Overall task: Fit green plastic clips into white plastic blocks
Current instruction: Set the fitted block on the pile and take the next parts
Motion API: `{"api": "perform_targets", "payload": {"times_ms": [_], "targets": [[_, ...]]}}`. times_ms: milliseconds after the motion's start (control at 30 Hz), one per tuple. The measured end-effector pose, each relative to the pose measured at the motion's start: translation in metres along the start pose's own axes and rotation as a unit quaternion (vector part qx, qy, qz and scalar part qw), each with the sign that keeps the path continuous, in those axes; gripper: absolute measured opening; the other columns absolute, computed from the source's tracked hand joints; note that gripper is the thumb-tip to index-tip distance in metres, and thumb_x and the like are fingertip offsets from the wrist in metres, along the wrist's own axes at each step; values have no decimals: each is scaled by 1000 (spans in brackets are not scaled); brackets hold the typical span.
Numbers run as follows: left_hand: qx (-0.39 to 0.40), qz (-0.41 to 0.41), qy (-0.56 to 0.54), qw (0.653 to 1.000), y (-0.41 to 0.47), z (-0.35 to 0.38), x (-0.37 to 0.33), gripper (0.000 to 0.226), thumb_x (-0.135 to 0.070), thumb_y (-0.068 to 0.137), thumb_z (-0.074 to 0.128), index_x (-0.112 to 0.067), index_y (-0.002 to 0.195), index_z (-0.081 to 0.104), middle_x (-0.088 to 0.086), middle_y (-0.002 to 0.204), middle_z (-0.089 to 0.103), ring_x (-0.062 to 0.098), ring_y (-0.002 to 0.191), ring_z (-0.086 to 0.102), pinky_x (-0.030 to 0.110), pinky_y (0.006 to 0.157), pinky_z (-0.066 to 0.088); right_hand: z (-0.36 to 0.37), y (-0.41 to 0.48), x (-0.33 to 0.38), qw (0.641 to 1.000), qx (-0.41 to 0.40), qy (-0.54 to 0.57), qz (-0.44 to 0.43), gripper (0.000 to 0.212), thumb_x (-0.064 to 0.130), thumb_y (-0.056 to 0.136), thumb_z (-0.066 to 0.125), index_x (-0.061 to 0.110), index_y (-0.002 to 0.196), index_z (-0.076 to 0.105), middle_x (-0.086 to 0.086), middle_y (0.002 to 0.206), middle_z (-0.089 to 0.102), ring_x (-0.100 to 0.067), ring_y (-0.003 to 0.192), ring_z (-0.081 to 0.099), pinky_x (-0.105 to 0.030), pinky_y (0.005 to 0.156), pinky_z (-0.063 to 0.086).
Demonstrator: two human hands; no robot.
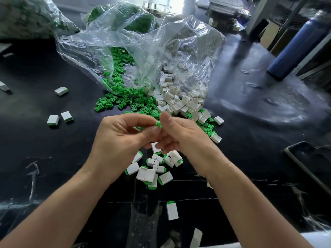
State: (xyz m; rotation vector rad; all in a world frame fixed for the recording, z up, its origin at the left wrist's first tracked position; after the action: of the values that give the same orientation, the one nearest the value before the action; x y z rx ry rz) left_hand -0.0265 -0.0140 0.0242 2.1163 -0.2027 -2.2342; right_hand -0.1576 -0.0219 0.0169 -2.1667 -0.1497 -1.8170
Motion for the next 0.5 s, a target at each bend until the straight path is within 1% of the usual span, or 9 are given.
{"api": "perform_targets", "payload": {"times_ms": [33,100,133,233,267,333,400,467,500], "targets": [[6,17,4,1000,0,0,0,13,-17,58,70,-14,71,69,-1,57,65,10,47,56,19,47,47,3,-1,1,999,33,35,18,49,60,70,45,16,76,66,0,73,68,-11,62,61,-23,59,50],[18,45,25,999,0,-2,1,13,-21,59,70,-19,72,73,2,72,65,21,55,54,33,55,51,7,-2,2,994,68,76,31,49,60,69,44,16,70,66,-2,68,67,-12,58,61,-20,54,48],[22,52,32,998,1,-3,1,14,-22,59,70,-19,73,74,0,75,64,23,57,52,35,57,50,7,-2,2,993,77,87,34,50,60,70,44,15,70,66,-2,67,67,-12,57,60,-19,52,48],[51,64,40,996,1,0,1,18,-16,65,77,-24,80,73,6,79,63,29,54,53,27,52,50,9,-3,0,988,106,101,46,52,62,71,40,15,70,64,-1,66,64,-10,56,58,-17,51,45],[63,71,45,994,1,2,0,18,-15,66,78,-23,81,73,8,81,61,28,52,53,25,50,49,10,-4,0,988,112,96,49,53,64,71,39,17,68,63,0,65,63,-9,55,57,-17,51,44],[71,80,50,993,0,5,-1,18,-19,65,77,-23,81,73,9,82,60,24,49,53,22,48,48,10,-4,0,988,117,80,54,54,67,68,36,21,63,64,2,62,61,-9,53,54,-17,50,42],[60,81,58,993,0,4,0,18,-24,63,73,-24,80,73,8,82,61,28,50,54,26,49,50,10,-4,0,988,121,73,55,56,68,68,33,24,59,65,2,62,60,-9,53,52,-18,50,41],[51,76,53,994,1,3,0,17,-24,61,78,-19,76,74,7,80,63,32,52,55,32,51,51,9,-4,0,988,125,75,56,56,68,68,32,21,62,60,4,60,59,-9,52,51,-19,50,38],[46,76,48,995,1,3,0,17,-25,59,77,-17,74,74,7,79,63,32,52,56,34,51,52,9,-4,1,988,124,74,55,56,67,69,31,19,62,58,5,59,58,-9,52,50,-20,50,37]]}}
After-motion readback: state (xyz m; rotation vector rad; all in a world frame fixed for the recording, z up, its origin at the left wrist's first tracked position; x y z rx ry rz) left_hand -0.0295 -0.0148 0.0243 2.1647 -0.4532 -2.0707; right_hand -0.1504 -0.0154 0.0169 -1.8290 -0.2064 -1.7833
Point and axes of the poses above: each hand's wrist, its own y-axis towards the middle knuckle, its own z-axis out of the palm, x = y × z, the point moved 3 cm from there along y, towards the middle knuckle
